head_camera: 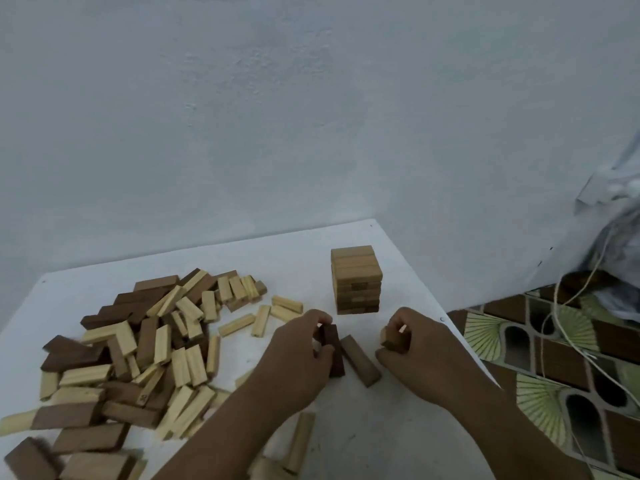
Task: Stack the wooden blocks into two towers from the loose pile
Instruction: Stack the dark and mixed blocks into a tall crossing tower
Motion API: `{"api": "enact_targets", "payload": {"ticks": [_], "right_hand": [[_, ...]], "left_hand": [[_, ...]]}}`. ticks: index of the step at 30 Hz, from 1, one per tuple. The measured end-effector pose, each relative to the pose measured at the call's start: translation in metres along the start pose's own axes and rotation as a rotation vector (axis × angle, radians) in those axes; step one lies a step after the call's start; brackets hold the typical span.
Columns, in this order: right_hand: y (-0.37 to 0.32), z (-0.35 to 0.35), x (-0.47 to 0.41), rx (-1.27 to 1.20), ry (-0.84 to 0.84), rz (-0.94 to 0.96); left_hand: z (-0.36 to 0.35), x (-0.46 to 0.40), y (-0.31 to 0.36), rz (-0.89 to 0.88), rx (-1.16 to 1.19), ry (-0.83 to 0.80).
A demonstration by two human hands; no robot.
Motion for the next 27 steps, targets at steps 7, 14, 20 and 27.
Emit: {"api": "enact_targets", "payload": {"ticks": [7, 14, 20, 27], "right_hand": [[0.005, 0.001, -0.001, 0.130, 0.029, 0.016], [0.005, -0.003, 0.005, 0.032, -0.071, 0.143], [0.010, 0.009, 0.004, -0.058, -0.144, 0.167], [0.000, 0.006, 0.000, 0.031, -0.311, 0.308]], "left_hand": [[0.000, -0.004, -0.003, -0.048, -0.098, -0.022], [0.006, -0.001, -0.009, -0.107, -0.052, -0.159], [0.010, 0.003, -0.012, -0.108, 0.018, -0.186], [0.008, -0.002, -0.006, -0.141, -0.049, -0.314]]}}
Point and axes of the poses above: each hand's wrist, its own x-axis away from the middle knuckle, its own z-axis out of the back of the hand, y = z × x, the point moved 1 cm from there along -x, towards the middle knuckle, and after that the axes turned 2 degrees about -y, right-handed, at the moved point
